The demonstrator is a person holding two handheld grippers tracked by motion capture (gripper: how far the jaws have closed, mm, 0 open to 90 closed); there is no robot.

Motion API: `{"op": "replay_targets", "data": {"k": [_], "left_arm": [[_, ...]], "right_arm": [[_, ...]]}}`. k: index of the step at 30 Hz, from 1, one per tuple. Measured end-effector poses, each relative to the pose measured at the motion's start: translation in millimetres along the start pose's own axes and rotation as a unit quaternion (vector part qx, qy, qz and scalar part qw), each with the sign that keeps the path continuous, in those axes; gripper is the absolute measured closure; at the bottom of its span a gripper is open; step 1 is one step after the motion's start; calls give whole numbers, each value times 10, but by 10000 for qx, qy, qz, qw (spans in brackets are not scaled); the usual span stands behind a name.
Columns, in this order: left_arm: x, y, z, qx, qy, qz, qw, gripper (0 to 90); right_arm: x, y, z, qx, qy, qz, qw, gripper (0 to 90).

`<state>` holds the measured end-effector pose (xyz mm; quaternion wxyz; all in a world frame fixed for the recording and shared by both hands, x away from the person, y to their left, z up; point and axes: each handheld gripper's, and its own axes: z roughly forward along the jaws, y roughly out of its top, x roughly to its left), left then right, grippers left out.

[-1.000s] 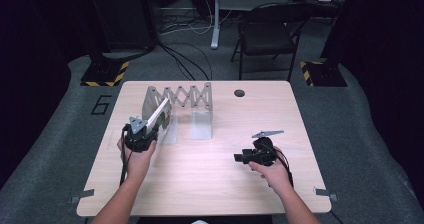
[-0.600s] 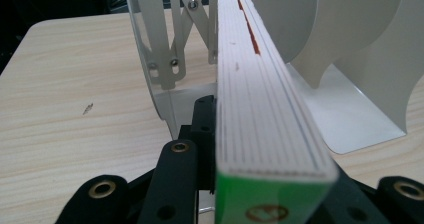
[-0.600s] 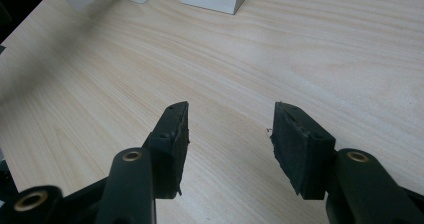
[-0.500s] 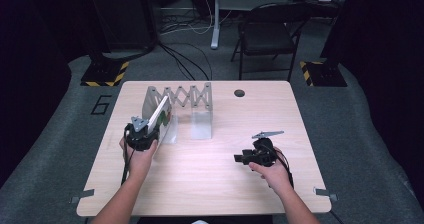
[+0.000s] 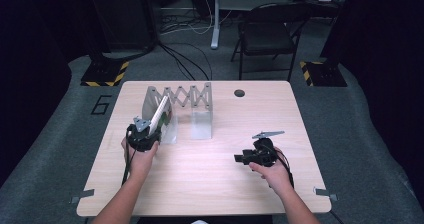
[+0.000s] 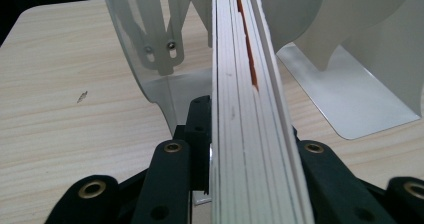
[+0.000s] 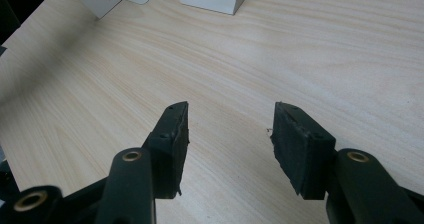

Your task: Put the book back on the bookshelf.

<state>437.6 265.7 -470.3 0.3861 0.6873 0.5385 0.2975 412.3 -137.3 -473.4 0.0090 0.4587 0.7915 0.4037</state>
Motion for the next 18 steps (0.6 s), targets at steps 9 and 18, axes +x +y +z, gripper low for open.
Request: {"op": "replay_targets", "data": {"k": [9, 18], "left_arm": [[27, 3, -25, -55, -17, -16, 10000, 645], [13, 16, -88, -138, -29, -22, 9999, 612]], "right_arm": [[-3, 0, 23, 57, 1, -36, 10000, 485], [9, -2, 31, 81, 2, 23, 10000, 484]]}}
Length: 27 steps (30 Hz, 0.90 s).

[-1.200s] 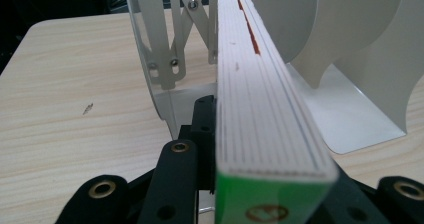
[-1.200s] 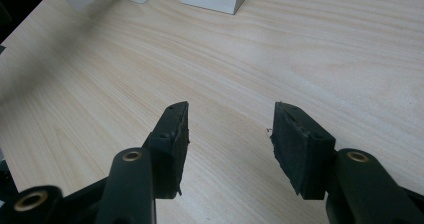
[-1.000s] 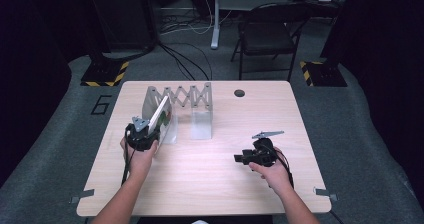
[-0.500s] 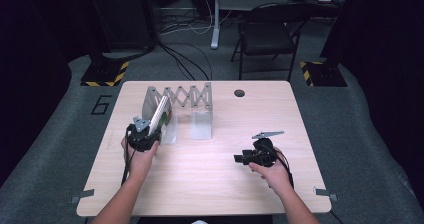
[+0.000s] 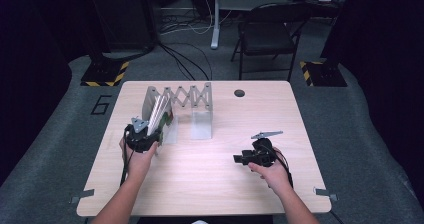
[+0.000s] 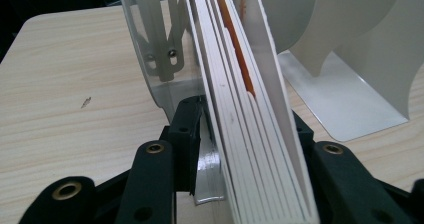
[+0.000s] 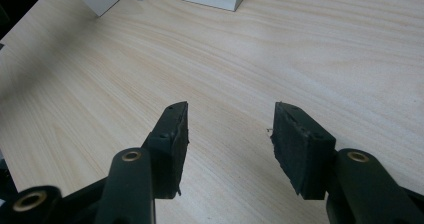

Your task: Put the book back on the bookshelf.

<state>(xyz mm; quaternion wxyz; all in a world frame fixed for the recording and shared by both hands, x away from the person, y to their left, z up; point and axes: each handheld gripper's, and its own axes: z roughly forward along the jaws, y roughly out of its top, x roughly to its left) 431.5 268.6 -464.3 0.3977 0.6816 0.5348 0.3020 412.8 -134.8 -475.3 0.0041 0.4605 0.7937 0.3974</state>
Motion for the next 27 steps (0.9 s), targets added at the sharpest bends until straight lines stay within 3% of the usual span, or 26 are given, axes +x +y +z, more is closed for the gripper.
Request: {"op": "replay_targets", "data": {"k": [13, 27], "left_arm": [[-26, 139, -258, -368, -53, -63, 9993, 611], [-51, 238, -435, -488, -154, -66, 9987, 609]], "right_arm": [[-4, 8, 1, -30, 3, -15, 10000, 483], [-3, 13, 7, -38, 4, -37, 10000, 483]]}}
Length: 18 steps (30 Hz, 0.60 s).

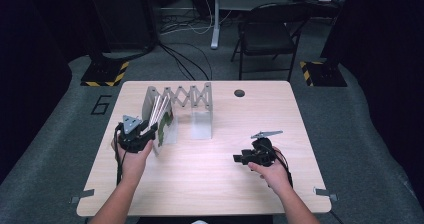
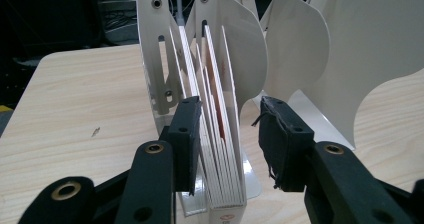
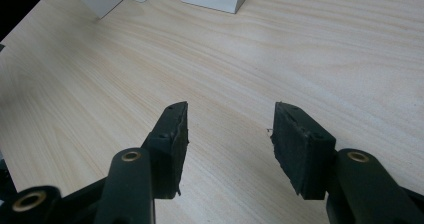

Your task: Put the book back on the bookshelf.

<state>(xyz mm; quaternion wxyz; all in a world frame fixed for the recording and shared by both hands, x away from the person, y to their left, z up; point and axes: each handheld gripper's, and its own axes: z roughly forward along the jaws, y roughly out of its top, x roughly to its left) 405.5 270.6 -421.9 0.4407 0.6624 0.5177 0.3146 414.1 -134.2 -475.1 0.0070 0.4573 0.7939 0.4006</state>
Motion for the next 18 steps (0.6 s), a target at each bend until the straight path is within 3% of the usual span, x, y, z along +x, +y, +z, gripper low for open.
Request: {"op": "replay_targets", "data": {"k": [18], "left_arm": [[-139, 73, -180, 61, -432, 158, 9989, 604]], "right_arm": [[1, 0, -17, 10, 0, 38, 10000, 483]]}}
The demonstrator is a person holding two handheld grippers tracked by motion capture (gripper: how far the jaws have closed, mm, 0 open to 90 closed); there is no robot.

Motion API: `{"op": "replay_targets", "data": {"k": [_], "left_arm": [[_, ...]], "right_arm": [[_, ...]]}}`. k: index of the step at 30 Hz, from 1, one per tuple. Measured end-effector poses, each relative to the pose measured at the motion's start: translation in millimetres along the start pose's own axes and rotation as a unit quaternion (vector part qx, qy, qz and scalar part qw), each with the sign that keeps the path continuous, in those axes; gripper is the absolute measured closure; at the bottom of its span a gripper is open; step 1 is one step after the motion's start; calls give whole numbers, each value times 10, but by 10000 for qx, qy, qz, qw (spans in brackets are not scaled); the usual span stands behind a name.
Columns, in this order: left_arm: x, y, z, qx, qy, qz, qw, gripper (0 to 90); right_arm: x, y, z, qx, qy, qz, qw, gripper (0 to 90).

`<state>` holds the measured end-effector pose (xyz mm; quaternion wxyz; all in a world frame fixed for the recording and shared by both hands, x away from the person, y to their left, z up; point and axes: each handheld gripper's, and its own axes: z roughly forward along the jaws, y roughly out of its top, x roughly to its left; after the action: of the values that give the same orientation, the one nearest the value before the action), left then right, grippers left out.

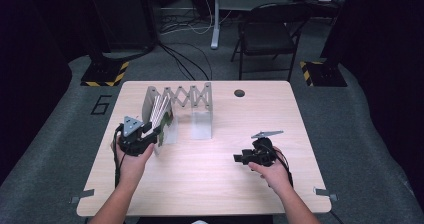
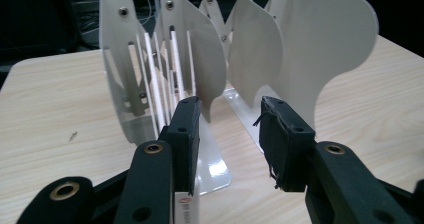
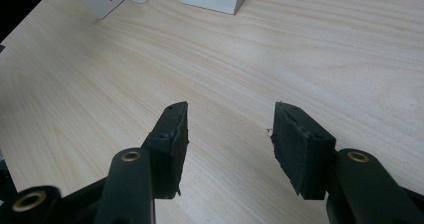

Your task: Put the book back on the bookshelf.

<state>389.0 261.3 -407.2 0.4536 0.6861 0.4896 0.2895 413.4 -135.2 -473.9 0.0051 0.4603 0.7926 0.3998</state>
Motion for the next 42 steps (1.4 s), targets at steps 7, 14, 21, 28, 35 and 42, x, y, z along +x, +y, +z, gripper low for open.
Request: {"op": "replay_targets", "data": {"k": [7, 14, 21, 28, 35, 42], "left_arm": [[-116, -13, -18, 100, -178, 123, 9997, 600], [-195, -59, -64, 272, -411, 219, 9985, 595], [-357, -206, -71, 407, -670, 448, 9959, 592], [-482, -399, -53, 630, -946, 737, 9908, 573], [-499, -599, 8, 718, -1200, 901, 9861, 553], [-518, -775, 148, 999, -1195, 938, 9833, 551]], "right_arm": [[-6, 5, -17, -47, -10, -46, 10000, 483], [-22, 6, -33, -74, -31, 4, 10000, 482], [-26, 7, -29, -57, -32, 20, 10000, 482], [-26, 6, -20, -73, -65, -25, 9999, 483], [-19, 4, 2, -38, -64, -30, 10000, 483], [-16, -1, 22, 10, -103, -83, 9999, 483]]}}
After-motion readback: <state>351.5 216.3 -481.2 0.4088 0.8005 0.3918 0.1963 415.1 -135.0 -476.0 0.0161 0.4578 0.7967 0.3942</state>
